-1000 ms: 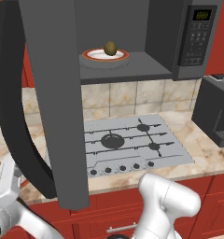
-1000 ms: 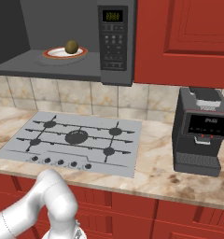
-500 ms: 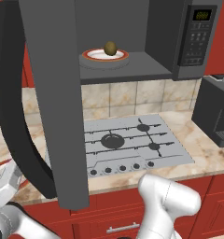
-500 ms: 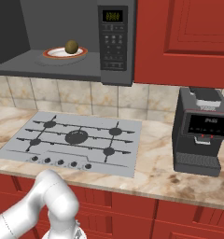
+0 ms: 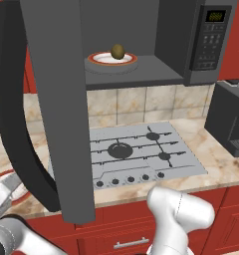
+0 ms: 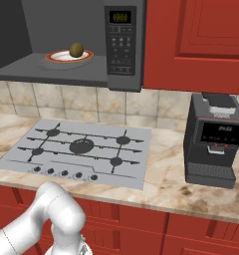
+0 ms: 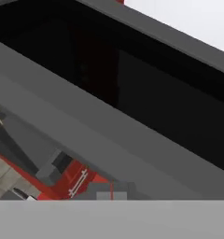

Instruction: Pick the potato from the counter and place it in the microwave. Then turn on the microwave.

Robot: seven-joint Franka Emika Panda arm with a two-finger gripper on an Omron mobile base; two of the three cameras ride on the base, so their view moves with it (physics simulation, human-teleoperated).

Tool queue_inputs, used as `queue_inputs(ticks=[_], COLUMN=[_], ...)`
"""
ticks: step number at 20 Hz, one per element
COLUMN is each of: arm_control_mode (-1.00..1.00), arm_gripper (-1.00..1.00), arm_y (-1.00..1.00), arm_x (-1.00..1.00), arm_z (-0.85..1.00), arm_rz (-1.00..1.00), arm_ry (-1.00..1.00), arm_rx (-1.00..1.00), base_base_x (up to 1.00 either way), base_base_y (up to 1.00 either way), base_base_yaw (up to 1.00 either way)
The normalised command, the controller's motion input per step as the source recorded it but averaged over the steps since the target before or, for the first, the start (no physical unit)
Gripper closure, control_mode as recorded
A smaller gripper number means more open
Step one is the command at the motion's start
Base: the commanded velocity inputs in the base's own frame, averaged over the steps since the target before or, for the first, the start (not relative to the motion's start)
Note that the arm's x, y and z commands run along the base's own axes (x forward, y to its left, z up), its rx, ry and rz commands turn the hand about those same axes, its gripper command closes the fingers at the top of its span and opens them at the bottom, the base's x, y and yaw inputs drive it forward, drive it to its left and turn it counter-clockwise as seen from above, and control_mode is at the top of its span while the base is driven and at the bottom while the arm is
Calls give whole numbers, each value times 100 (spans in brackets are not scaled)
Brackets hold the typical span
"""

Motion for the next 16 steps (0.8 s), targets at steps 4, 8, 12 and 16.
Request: queue_inputs(ticks=[4,8,12,16], arm_control_mode=[-100,-100,-100,-100], arm_gripper=[100,100,100,100], arm_y=[0,-7,-24,-36], arm_x=[-3,-3,-17,-21], arm_z=[24,24,31,44], arm_rz=[-3,0,0,0], arm_ry=[20,17,12,10], arm_rx=[-9,-7,-7,-8], base_base_x=[0,0,0,0], base_base_y=[0,0,0,0], base_base_yaw=[0,0,0,0])
